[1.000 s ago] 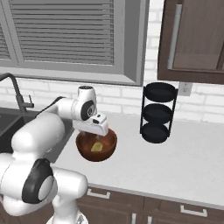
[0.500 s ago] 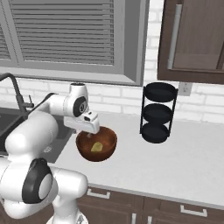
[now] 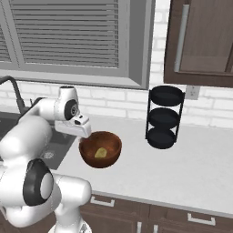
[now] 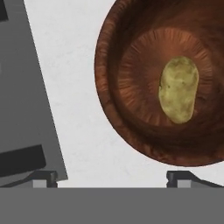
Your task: Pick the potato from the sink and place it in the bowl. Then pick the bowl and place it in the microwave. Then close the microwave door and press the start button.
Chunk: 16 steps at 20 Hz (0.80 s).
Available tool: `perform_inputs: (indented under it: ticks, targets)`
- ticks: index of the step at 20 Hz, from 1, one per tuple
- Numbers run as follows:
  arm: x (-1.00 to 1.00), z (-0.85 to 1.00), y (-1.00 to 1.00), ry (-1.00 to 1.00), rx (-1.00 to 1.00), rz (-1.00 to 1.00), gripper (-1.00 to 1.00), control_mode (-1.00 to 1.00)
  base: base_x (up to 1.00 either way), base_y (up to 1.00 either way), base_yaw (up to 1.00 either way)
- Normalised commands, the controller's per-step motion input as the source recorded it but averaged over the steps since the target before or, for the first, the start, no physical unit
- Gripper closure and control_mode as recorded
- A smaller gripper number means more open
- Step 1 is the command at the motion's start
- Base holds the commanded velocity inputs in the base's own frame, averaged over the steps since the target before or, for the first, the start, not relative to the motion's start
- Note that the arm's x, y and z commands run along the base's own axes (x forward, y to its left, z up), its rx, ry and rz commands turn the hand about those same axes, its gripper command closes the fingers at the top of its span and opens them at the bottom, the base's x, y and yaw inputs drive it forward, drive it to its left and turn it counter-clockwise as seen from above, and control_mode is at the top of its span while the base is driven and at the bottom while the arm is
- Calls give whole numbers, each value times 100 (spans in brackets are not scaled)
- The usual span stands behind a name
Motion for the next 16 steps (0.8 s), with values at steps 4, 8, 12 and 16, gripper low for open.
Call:
perform_inputs:
  ticks: [4,8,12,16]
  targets:
    - [24,-17,12,3,-4,6,-100,-100,0,0,0]
    - [34,-16,0,4,-3,11,-100,-100,0,0,0]
    - [20,-22,-1,2,-1,8,-100,-100,0,0,0]
    - [21,-30,-1,0,0,6,-100,-100,0,0,0]
